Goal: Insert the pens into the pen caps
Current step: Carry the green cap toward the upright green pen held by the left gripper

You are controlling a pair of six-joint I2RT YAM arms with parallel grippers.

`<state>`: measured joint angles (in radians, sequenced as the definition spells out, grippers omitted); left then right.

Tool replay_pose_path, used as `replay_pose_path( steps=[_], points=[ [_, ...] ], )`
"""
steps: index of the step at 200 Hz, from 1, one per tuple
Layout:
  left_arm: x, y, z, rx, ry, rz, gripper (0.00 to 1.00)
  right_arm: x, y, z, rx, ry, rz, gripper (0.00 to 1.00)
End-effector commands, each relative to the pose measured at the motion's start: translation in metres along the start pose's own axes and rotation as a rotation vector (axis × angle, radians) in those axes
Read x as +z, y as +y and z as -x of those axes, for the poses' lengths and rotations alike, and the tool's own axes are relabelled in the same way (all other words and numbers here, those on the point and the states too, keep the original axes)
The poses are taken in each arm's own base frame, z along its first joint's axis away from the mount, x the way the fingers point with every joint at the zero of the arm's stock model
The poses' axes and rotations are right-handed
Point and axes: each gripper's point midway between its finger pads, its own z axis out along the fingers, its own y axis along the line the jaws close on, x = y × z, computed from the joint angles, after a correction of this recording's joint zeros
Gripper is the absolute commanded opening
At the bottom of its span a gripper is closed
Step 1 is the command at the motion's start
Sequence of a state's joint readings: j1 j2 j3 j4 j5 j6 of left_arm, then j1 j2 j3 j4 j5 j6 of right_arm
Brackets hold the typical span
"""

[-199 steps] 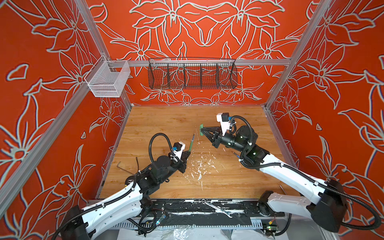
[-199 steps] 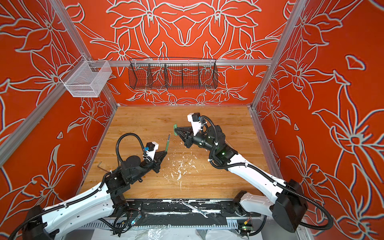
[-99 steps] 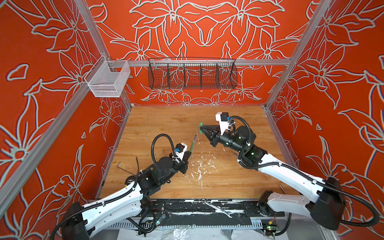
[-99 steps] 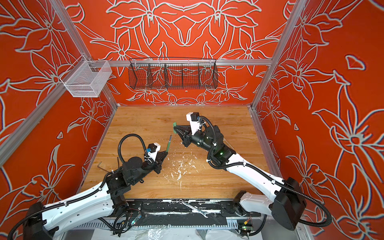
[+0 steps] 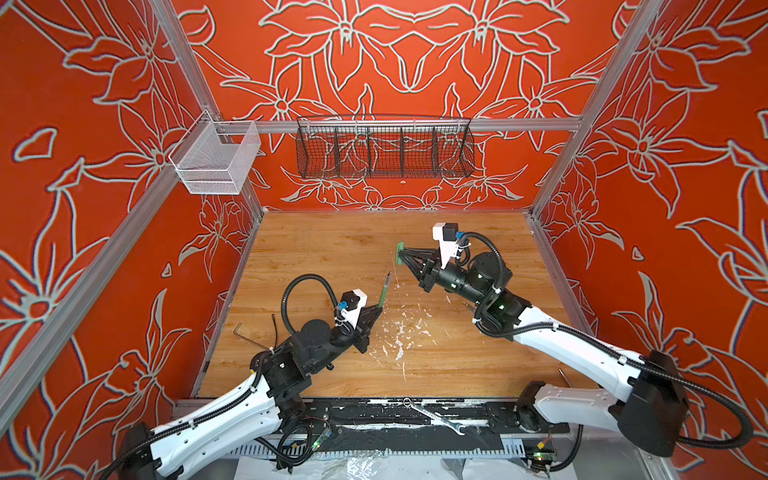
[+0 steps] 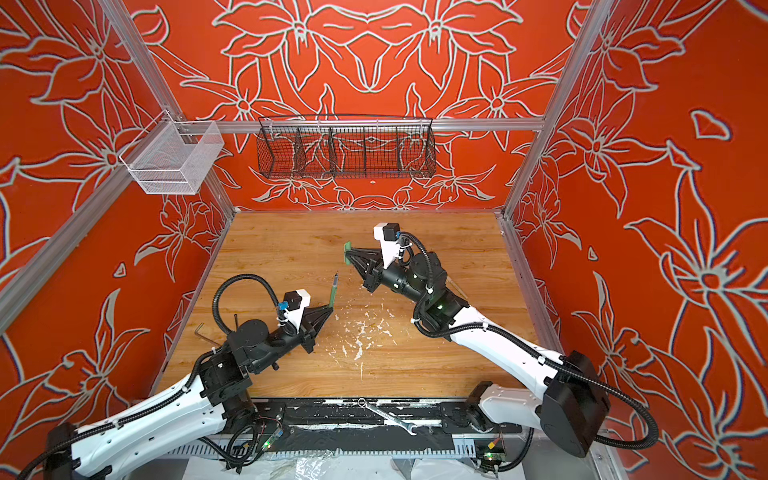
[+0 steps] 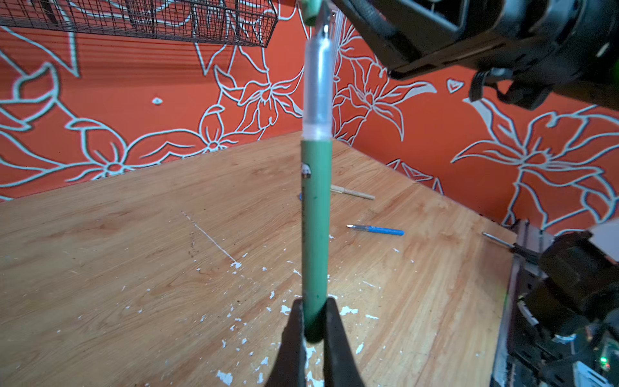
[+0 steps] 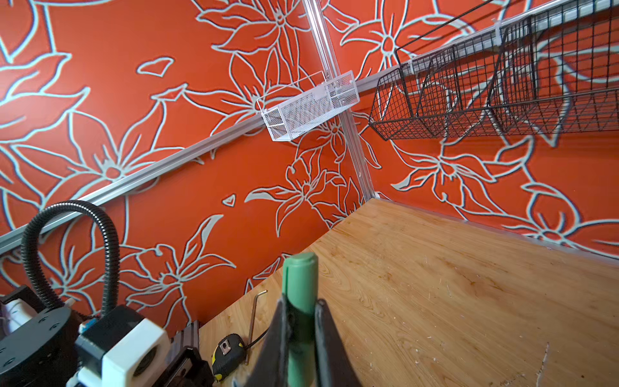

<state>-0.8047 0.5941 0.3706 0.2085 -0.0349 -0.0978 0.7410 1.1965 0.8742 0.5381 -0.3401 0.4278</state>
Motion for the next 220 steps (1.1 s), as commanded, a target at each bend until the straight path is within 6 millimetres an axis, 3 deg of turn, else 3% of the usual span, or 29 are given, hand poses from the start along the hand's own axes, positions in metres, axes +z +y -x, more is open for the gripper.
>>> replay_pose_path(
  steps=[1,56,134,220],
  points=[
    [-0.003,-0.010,0.000,-0.046,-0.006,-0.106,0.00,-0.012,0.020,0.020,-0.030,-0.048,0.056,0.05],
    [-0.002,-0.017,0.000,-0.053,0.001,-0.168,0.00,-0.015,0.041,0.026,-0.010,-0.069,0.174,0.05],
    [-0.006,-0.017,0.003,-0.054,-0.013,-0.162,0.00,-0.002,0.036,0.004,0.070,-0.030,0.219,0.05],
    [-0.005,-0.015,0.006,-0.057,-0.017,-0.153,0.00,-0.005,0.039,0.000,0.083,-0.078,0.255,0.05]
  ],
)
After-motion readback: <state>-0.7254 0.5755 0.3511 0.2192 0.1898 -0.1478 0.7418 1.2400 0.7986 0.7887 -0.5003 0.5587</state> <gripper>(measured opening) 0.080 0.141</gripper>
